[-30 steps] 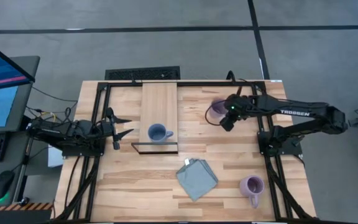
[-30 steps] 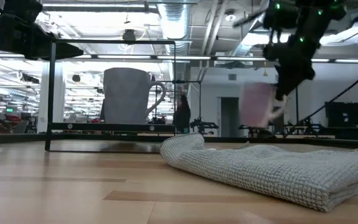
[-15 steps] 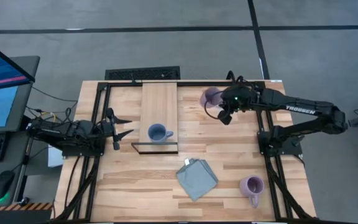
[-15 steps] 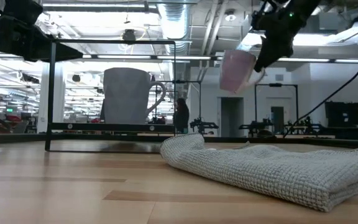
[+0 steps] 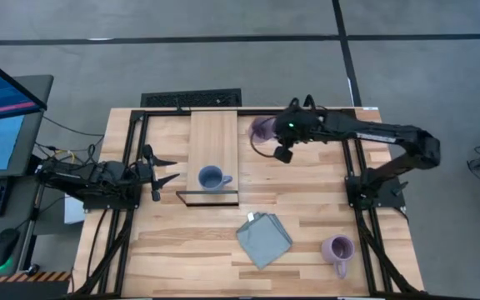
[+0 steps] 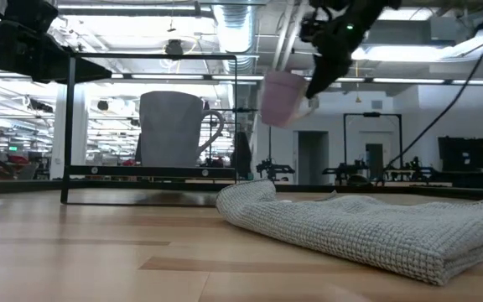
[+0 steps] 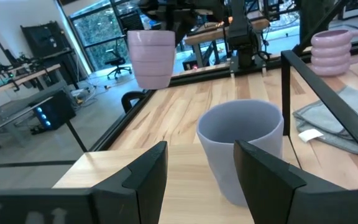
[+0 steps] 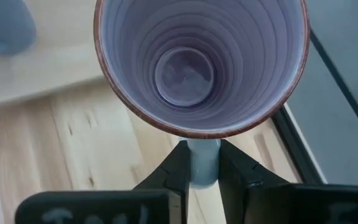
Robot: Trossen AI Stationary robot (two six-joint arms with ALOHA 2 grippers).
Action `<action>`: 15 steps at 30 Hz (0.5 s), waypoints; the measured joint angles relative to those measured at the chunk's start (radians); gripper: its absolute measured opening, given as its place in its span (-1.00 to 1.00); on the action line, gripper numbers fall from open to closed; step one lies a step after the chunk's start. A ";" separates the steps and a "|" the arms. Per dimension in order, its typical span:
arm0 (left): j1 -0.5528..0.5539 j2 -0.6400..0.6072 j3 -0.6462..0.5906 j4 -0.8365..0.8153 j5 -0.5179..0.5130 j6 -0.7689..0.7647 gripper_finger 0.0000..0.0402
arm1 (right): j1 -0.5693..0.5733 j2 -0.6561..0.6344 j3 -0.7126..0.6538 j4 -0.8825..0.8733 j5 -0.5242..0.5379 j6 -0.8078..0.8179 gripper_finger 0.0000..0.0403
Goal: Stack small to large cups/mugs on shelf
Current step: Put the top light purple cup on the shelf
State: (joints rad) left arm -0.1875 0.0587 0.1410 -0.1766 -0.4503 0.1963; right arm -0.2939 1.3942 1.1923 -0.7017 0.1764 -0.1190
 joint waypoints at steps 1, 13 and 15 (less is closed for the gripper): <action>0.000 0.000 0.000 0.000 0.000 0.000 -0.12 | 0.000 0.027 0.027 0.000 -0.011 -0.015 -0.65; 0.000 0.000 0.000 0.000 0.000 0.000 -0.12 | 0.056 0.307 0.356 -0.047 -0.114 -0.186 -0.65; 0.000 0.000 0.000 -0.001 0.000 0.000 -0.12 | 0.070 0.344 0.402 -0.055 -0.131 -0.202 -0.65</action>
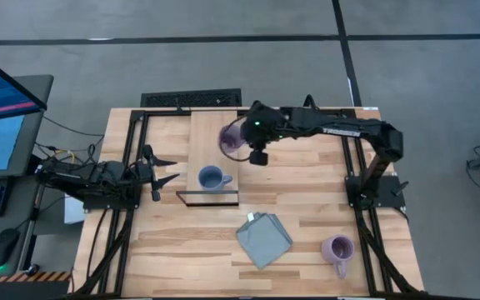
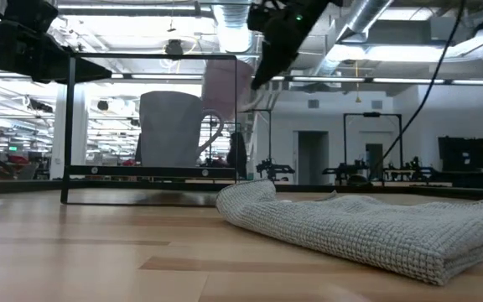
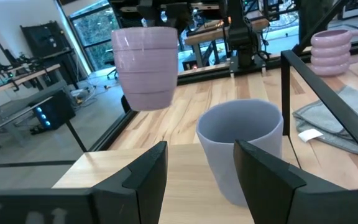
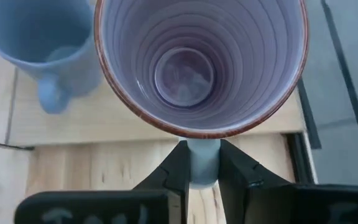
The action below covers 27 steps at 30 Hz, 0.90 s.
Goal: Stack small to large cups/mugs on shelf
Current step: Put the top light purple cup on the shelf
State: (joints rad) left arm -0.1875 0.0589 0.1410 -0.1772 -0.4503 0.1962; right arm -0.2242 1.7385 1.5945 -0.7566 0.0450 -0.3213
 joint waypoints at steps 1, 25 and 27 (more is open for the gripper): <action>0.000 0.000 0.000 0.000 0.000 -0.001 -0.12 | 0.005 0.019 0.021 -0.010 -0.004 -0.006 -0.65; 0.000 0.000 0.000 -0.019 0.047 -0.029 -0.12 | -0.008 0.307 0.271 -0.049 -0.075 -0.054 -0.64; 0.000 0.000 0.000 -0.019 0.049 -0.029 -0.12 | -0.015 0.319 0.277 -0.050 -0.075 -0.054 -0.64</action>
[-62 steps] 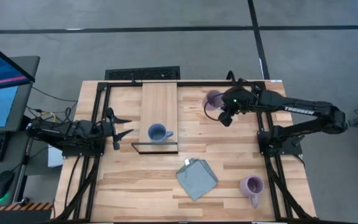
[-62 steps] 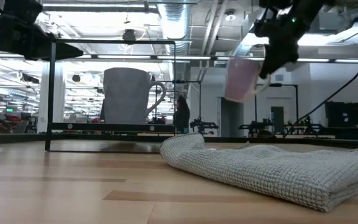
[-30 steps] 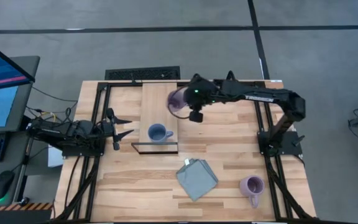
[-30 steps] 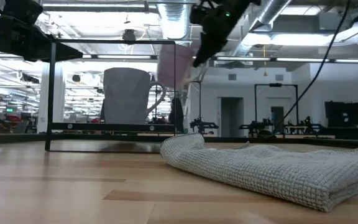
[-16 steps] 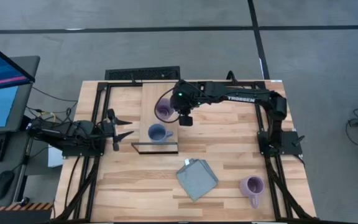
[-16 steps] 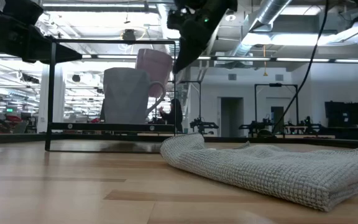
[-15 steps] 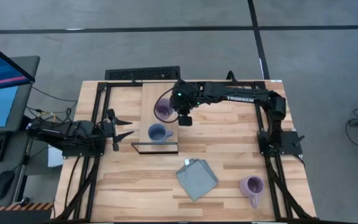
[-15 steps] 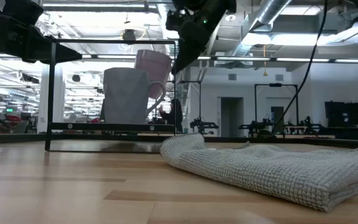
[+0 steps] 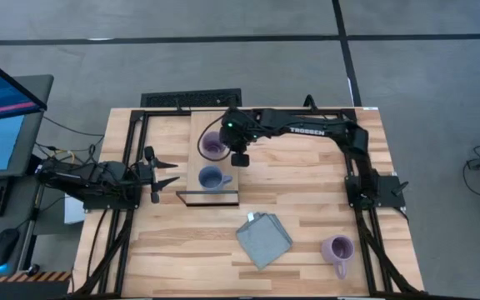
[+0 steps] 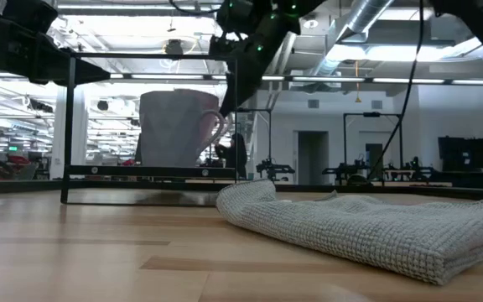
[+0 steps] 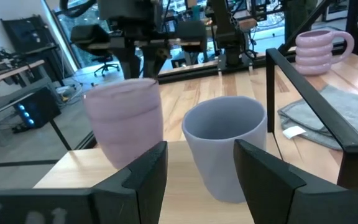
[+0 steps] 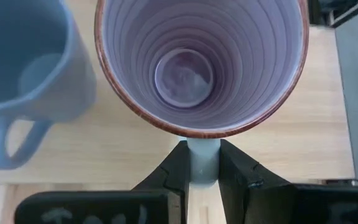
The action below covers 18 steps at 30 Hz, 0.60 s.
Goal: Stack small to large cups/mugs on shelf
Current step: Put the top light purple cup on the shelf
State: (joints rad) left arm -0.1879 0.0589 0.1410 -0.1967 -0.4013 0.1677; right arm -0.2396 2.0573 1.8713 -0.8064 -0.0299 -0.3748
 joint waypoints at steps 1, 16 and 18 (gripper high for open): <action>0.000 0.000 0.000 0.000 0.000 0.000 -0.12 | -0.003 0.009 0.006 -0.008 0.000 0.000 -0.64; 0.000 0.000 0.000 -0.001 0.000 0.000 -0.12 | -0.014 0.028 0.020 -0.022 -0.026 -0.001 -0.64; 0.000 0.000 0.000 -0.001 0.000 0.000 -0.12 | -0.014 0.028 0.020 -0.022 -0.026 -0.006 -0.64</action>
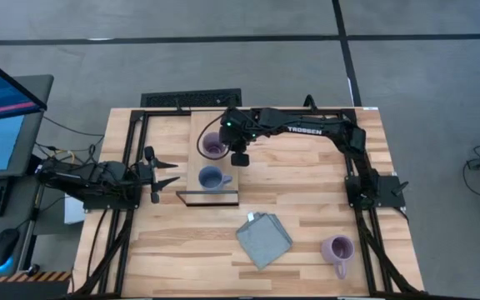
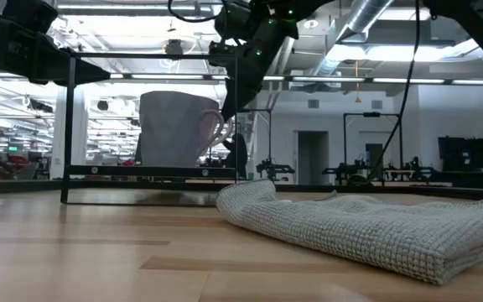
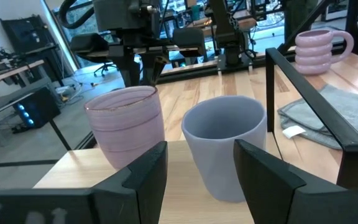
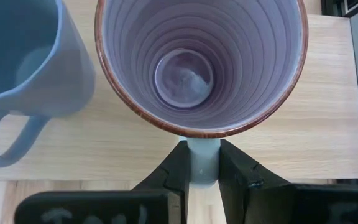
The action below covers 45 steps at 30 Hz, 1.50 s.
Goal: Stack small to large cups/mugs on shelf
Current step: Put the top light purple cup on the shelf
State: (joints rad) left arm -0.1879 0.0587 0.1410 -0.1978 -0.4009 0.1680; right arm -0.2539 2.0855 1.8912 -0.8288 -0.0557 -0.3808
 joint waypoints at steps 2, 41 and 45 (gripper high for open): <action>0.000 0.000 0.000 0.000 0.000 0.000 -0.12 | 0.001 0.000 0.000 0.000 0.000 -0.008 -0.64; 0.000 0.000 0.000 -0.040 -0.001 -0.110 -0.12 | 0.028 0.000 -0.001 0.021 0.001 0.016 -0.64; 0.000 0.000 0.000 -0.040 -0.001 -0.103 -0.12 | 0.031 0.000 -0.001 0.021 0.002 0.029 -0.64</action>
State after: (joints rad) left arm -0.1875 0.0587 0.1410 -0.2375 -0.4023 0.0654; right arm -0.2226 2.0853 1.8900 -0.8078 -0.0536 -0.3516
